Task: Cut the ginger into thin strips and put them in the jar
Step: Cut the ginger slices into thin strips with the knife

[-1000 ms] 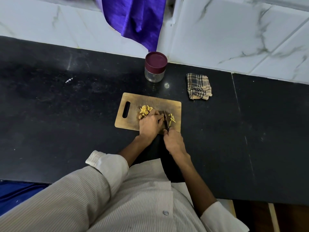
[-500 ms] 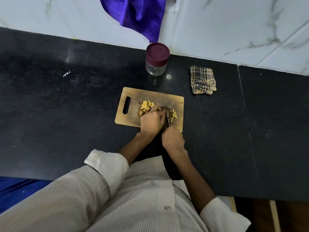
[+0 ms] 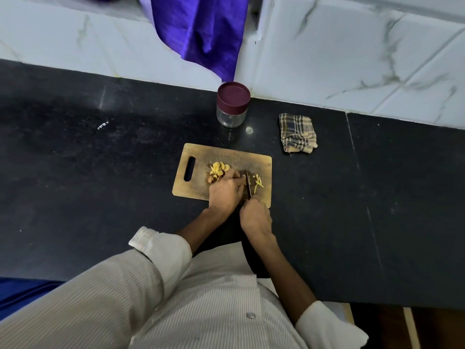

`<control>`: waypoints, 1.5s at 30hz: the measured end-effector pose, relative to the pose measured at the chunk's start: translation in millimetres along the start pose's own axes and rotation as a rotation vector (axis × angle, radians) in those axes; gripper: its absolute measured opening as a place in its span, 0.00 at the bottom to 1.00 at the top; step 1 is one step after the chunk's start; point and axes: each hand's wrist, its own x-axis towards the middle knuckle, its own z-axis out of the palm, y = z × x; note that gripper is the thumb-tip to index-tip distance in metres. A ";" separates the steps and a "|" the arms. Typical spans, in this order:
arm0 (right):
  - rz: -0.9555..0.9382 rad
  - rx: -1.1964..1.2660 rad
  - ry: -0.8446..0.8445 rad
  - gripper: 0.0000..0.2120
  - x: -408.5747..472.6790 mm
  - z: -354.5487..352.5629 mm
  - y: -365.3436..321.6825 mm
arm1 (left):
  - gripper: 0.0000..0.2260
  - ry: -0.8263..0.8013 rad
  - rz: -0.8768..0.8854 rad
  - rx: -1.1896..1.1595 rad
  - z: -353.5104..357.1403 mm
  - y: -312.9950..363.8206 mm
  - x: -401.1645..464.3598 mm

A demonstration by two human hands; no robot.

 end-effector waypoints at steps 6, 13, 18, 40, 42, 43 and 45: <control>0.022 0.072 -0.003 0.15 -3.2 -2.7 -0.5 | 0.10 0.008 0.000 0.039 -0.5 0.1 -1.9; 0.051 0.148 -0.010 0.16 2.7 -8.1 6.9 | 0.10 0.041 -0.006 0.044 0.4 -0.4 -1.3; 0.082 0.185 -0.024 0.16 3.0 -14.2 14.5 | 0.09 0.042 -0.007 0.040 2.8 -1.5 -2.9; -0.023 0.194 0.020 0.22 8.7 -18.8 28.0 | 0.10 0.047 -0.070 -0.032 3.8 -1.7 -0.9; -0.059 0.167 0.003 0.22 6.9 -16.4 26.5 | 0.11 0.049 -0.085 -0.045 3.8 -1.0 -1.7; -0.078 0.158 -0.005 0.22 5.6 -14.6 25.7 | 0.11 0.049 -0.091 -0.052 3.9 -0.8 -2.0; -0.100 0.148 -0.023 0.22 3.3 -11.4 24.5 | 0.11 0.042 -0.097 -0.056 3.7 -0.2 -1.7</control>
